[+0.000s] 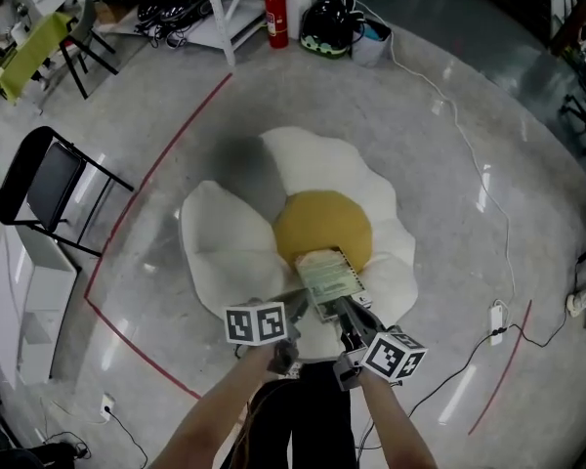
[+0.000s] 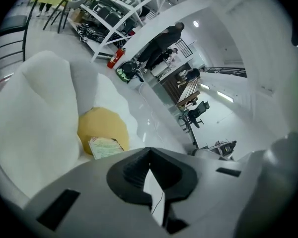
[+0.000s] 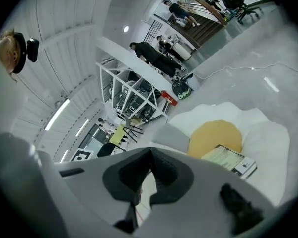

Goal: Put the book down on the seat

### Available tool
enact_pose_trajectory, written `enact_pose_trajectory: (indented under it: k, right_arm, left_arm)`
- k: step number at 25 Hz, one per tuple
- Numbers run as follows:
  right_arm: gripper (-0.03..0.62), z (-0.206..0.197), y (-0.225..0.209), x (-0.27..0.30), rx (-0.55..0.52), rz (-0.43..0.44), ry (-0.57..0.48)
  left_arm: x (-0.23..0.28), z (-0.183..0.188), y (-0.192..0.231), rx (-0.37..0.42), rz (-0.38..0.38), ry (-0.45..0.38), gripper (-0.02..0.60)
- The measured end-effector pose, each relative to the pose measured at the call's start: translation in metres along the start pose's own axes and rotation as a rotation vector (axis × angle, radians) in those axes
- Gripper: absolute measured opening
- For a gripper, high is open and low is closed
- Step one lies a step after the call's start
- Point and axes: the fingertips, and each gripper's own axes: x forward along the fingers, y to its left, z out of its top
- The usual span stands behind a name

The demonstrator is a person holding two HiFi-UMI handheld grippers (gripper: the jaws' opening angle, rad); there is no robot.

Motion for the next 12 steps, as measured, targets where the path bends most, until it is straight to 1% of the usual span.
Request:
enact_pose_trajectory:
  k: [3, 6, 9, 12]
  right_arm:
    - [0.006, 0.007, 0.022, -0.011, -0.013, -0.007, -0.013]
    - [0.006, 0.010, 0.043, -0.023, -0.033, 0.004, -0.015]
    - [0.006, 0.013, 0.063, -0.037, -0.059, 0.018, -0.026]
    - [0.006, 0.015, 0.080, -0.055, -0.091, 0.011, -0.055]
  left_arm:
    - [-0.018, 0.006, -0.017, -0.002, -0.016, -0.014, 0.011]
    - [-0.031, 0.007, -0.037, 0.000, -0.033, -0.022, 0.011]
    - [-0.042, 0.007, -0.062, 0.033, -0.056, -0.027, 0.011]
    - [-0.056, 0.003, -0.091, 0.074, -0.096, -0.025, 0.011]
